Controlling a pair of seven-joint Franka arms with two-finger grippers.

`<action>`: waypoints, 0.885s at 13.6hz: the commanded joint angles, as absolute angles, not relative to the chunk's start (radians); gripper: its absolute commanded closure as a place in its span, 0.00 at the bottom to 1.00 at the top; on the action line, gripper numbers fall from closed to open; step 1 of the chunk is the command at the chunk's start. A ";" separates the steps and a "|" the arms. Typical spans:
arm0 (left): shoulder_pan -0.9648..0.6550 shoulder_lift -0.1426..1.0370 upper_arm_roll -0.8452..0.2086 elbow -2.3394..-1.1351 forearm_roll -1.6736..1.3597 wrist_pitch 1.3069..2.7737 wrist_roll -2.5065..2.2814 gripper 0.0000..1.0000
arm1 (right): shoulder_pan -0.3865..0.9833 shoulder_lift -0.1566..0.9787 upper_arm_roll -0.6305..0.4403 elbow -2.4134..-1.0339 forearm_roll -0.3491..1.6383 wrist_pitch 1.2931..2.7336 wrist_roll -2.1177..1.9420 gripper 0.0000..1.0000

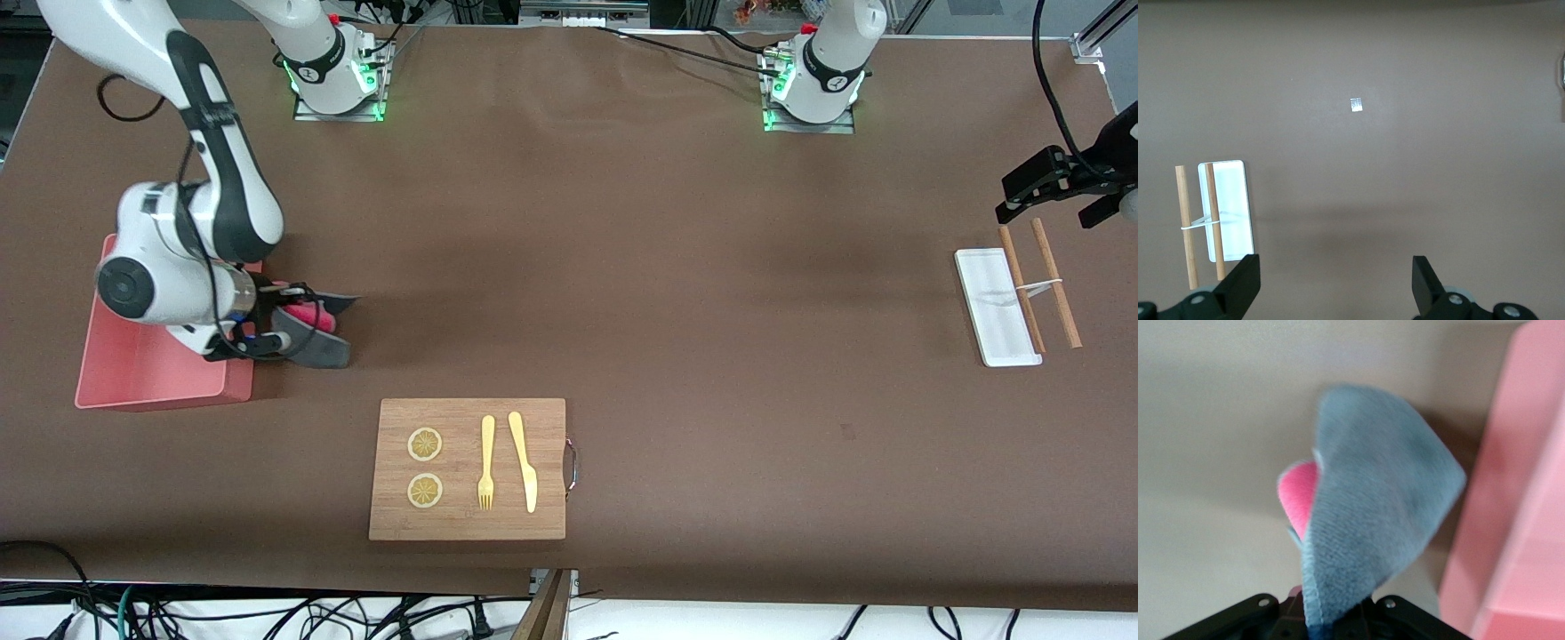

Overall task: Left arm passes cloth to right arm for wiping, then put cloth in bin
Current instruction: 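Carry the cloth back over the pink bin with the right gripper, then open the right gripper to drop the cloth into the pink bin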

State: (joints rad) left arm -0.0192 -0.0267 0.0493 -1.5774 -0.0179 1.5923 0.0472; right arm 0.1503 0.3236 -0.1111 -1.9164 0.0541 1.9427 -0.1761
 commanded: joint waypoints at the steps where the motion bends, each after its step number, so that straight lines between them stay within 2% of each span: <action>1: -0.015 -0.014 0.046 -1.549 -0.032 1.572 0.051 0.00 | 0.108 0.178 -0.103 -1.942 -0.015 1.860 -0.236 1.00; 5: -0.025 -0.014 0.041 -1.548 -0.037 1.569 0.048 0.00 | 0.029 0.083 -0.145 -1.944 -0.090 1.815 -0.404 1.00; 8: -0.025 -0.014 0.041 -1.548 -0.037 1.557 0.048 0.00 | 0.028 0.083 -0.219 -1.951 -0.104 1.818 -0.462 1.00; 9: -0.025 -0.015 0.041 -1.548 -0.037 1.552 0.048 0.00 | 0.028 0.092 -0.230 -1.954 -0.104 1.824 -0.463 0.79; 10: -0.023 -0.015 0.041 -1.548 -0.038 1.551 0.048 0.00 | 0.026 0.104 -0.230 -1.954 -0.104 1.825 -0.459 0.37; 11: -0.023 -0.015 0.041 -1.548 -0.038 1.551 0.048 0.00 | 0.023 0.106 -0.230 -1.954 -0.101 1.830 -0.463 0.00; 12: -0.023 -0.015 0.041 -1.548 -0.037 1.551 0.048 0.00 | 0.020 0.100 -0.230 -1.951 -0.094 1.830 -0.462 0.00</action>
